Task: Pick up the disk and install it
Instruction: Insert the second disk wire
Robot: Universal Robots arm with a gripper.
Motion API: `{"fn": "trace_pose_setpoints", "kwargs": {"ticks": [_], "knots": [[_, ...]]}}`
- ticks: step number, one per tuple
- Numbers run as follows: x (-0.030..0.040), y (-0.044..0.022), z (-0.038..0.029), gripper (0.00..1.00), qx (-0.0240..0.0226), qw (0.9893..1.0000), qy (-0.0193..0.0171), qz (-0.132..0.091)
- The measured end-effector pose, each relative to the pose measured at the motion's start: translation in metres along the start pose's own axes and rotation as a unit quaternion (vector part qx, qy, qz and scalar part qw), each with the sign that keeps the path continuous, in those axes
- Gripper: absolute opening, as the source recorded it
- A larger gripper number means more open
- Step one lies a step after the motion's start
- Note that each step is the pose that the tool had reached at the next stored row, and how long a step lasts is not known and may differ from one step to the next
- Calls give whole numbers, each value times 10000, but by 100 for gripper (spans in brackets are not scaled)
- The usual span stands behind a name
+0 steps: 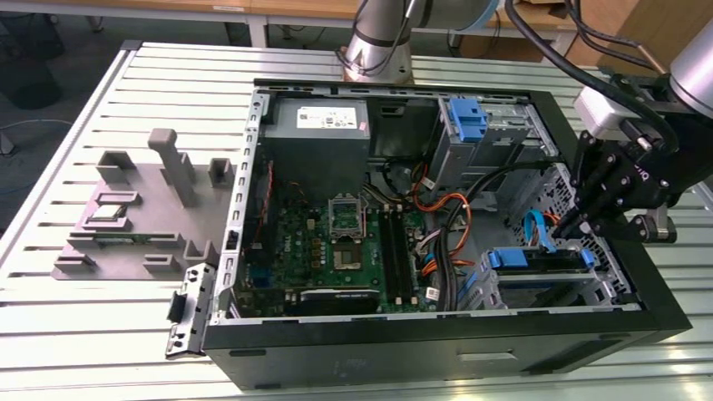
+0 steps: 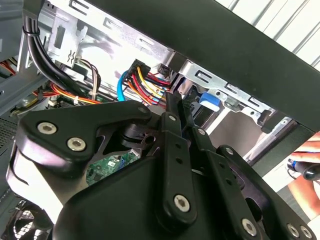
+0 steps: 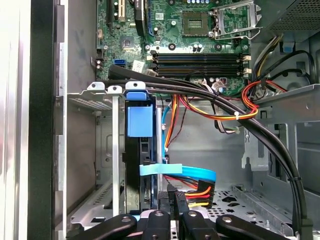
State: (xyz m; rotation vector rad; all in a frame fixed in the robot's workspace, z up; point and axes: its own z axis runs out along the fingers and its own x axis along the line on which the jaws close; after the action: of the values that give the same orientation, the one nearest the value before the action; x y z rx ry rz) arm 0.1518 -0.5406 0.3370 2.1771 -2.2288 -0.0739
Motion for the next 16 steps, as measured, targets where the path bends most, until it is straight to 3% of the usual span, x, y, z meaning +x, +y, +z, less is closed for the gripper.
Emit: {"fn": "trace_pose_setpoints", "kwargs": {"ticks": [7,16], "knots": [[8,0,0,16,0,10000,0,0],[79,8,-8,16,13,10000,-1,-1]]}}
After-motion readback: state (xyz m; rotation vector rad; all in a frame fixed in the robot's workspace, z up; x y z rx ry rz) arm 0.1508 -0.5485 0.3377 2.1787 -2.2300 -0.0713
